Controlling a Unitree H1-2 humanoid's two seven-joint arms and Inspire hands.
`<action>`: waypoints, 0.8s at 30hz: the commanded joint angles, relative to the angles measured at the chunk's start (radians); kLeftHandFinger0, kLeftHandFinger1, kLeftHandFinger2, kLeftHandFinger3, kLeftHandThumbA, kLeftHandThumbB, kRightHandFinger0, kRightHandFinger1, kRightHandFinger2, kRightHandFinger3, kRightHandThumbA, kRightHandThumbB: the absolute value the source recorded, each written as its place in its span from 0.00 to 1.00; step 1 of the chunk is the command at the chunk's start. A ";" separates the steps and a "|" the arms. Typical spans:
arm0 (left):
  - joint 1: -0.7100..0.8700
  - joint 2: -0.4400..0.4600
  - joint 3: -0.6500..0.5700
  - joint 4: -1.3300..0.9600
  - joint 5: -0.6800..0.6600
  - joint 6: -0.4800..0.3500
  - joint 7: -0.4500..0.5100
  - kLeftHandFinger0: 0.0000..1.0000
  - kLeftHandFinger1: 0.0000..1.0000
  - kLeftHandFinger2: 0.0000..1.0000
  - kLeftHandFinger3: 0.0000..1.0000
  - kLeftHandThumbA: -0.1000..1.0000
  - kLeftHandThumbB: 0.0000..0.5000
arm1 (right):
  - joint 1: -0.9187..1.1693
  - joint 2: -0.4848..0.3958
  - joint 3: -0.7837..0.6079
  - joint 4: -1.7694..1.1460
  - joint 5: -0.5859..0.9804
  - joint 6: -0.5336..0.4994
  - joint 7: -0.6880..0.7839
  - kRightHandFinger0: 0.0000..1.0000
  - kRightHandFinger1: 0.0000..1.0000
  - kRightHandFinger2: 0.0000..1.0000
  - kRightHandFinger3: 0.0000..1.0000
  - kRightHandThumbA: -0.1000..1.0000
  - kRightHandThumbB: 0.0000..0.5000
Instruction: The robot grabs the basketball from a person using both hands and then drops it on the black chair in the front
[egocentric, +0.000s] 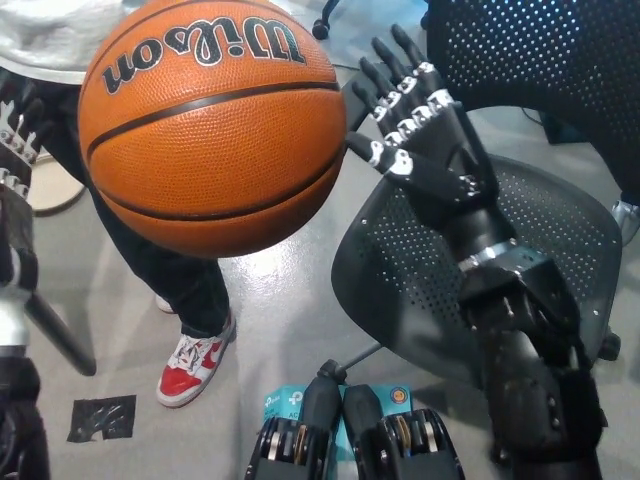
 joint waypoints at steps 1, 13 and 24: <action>-0.019 -0.002 -0.016 -0.030 0.018 0.014 0.012 1.00 1.00 1.00 1.00 1.00 0.30 | -0.065 0.019 -0.008 0.005 -0.004 -0.017 0.021 1.00 1.00 1.00 1.00 1.00 0.95; -0.011 -0.010 -0.066 -0.045 0.036 0.041 0.001 1.00 1.00 1.00 1.00 1.00 0.29 | -0.091 0.061 0.008 0.015 -0.046 -0.008 -0.001 1.00 1.00 1.00 1.00 1.00 1.00; -0.055 -0.049 -0.179 0.012 0.148 0.040 0.012 1.00 1.00 1.00 1.00 1.00 0.29 | -0.082 0.120 0.088 0.113 -0.164 -0.079 0.018 1.00 1.00 1.00 1.00 1.00 0.87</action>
